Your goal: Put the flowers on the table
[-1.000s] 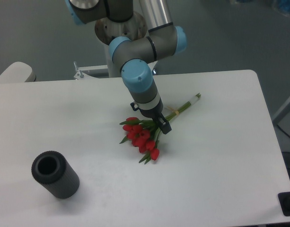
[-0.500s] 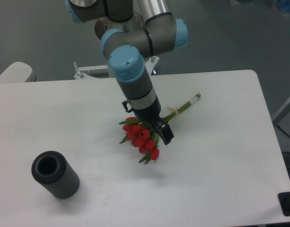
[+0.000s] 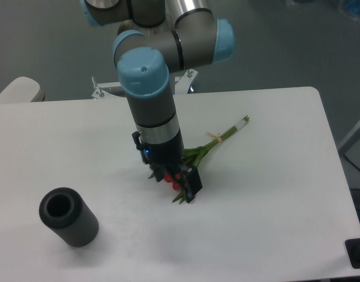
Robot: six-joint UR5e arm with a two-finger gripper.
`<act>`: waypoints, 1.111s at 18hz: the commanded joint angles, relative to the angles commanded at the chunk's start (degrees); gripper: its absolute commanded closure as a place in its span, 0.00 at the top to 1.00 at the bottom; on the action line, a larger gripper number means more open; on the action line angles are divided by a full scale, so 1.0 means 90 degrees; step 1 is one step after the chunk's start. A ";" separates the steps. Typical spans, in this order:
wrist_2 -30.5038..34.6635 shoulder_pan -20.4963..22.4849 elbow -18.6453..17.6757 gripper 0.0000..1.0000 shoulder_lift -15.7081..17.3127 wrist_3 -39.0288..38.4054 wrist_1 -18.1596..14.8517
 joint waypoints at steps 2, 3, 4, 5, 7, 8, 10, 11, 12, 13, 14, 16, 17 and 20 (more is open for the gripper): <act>-0.0157 -0.0010 0.0176 1.00 -0.0088 -0.0156 0.0000; -0.0215 -0.0010 0.0254 1.00 -0.0127 -0.0195 0.0000; -0.0274 -0.0019 0.0313 1.00 -0.0166 -0.0205 0.0010; -0.0332 -0.0029 0.0342 1.00 -0.0186 -0.0206 0.0010; -0.0382 -0.0029 0.0333 1.00 -0.0196 -0.0206 0.0019; -0.0382 -0.0039 0.0294 1.00 -0.0205 -0.0206 0.0039; -0.0382 -0.0068 0.0274 1.00 -0.0215 -0.0167 0.0059; -0.0382 -0.0078 0.0284 1.00 -0.0215 -0.0157 0.0059; -0.0382 -0.0078 0.0284 1.00 -0.0215 -0.0147 0.0059; -0.0382 -0.0078 0.0284 1.00 -0.0225 -0.0128 0.0059; -0.0382 -0.0078 0.0284 1.00 -0.0225 -0.0118 0.0059; -0.0372 -0.0078 0.0274 1.00 -0.0215 -0.0108 0.0068; -0.0372 -0.0078 0.0265 1.00 -0.0205 -0.0108 0.0078; -0.0372 -0.0078 0.0284 1.00 -0.0215 -0.0108 0.0078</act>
